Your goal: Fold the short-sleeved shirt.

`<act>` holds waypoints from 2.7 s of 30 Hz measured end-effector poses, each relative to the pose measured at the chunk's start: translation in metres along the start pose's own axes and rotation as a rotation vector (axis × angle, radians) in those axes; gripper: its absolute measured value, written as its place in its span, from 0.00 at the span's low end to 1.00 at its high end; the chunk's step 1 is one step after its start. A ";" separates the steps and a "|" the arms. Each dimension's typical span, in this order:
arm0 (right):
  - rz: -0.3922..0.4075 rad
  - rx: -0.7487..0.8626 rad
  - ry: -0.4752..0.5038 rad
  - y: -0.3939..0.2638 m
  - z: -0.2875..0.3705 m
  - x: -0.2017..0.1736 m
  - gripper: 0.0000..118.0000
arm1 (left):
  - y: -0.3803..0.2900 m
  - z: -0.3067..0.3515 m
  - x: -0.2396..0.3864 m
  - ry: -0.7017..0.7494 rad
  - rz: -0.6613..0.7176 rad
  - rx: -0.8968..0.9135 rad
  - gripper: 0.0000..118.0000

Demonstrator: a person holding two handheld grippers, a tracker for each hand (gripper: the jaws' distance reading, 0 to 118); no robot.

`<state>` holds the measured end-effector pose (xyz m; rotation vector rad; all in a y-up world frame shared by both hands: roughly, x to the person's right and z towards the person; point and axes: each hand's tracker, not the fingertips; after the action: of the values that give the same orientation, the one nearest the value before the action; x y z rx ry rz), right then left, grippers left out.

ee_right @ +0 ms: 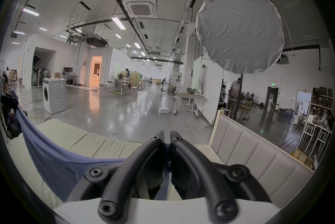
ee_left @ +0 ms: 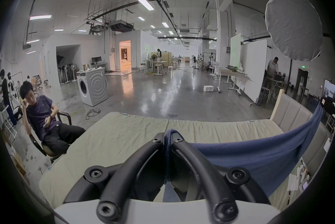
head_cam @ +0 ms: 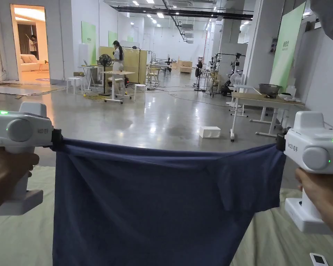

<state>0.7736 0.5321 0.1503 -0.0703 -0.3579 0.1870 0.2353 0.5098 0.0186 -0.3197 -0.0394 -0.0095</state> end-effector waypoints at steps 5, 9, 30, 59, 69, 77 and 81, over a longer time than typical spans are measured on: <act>0.011 0.041 -0.026 0.035 -0.020 0.002 0.04 | 0.035 -0.008 0.006 0.002 0.011 0.045 0.05; 0.015 0.075 -0.044 0.057 -0.026 0.004 0.04 | 0.053 -0.010 0.011 0.006 -0.006 0.067 0.05; 0.064 -0.087 -0.018 -0.080 0.049 -0.003 0.04 | -0.096 0.023 0.011 -0.059 -0.019 -0.056 0.05; 0.076 -0.363 0.090 -0.227 0.288 0.002 0.04 | -0.295 0.197 -0.047 -0.100 0.049 -0.224 0.05; 0.047 -0.674 0.144 -0.348 0.267 -0.022 0.04 | -0.397 0.157 -0.036 -0.085 0.041 -0.515 0.05; 0.023 -0.786 0.102 -0.402 0.257 -0.020 0.04 | -0.454 0.123 -0.043 -0.041 0.008 -0.666 0.05; 0.005 -0.769 0.092 -0.405 0.262 -0.022 0.14 | -0.463 0.122 -0.040 -0.037 0.023 -0.664 0.09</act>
<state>0.7293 0.1400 0.4284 -0.8354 -0.3212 0.0417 0.1839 0.1088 0.2781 -0.9847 -0.0695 0.0063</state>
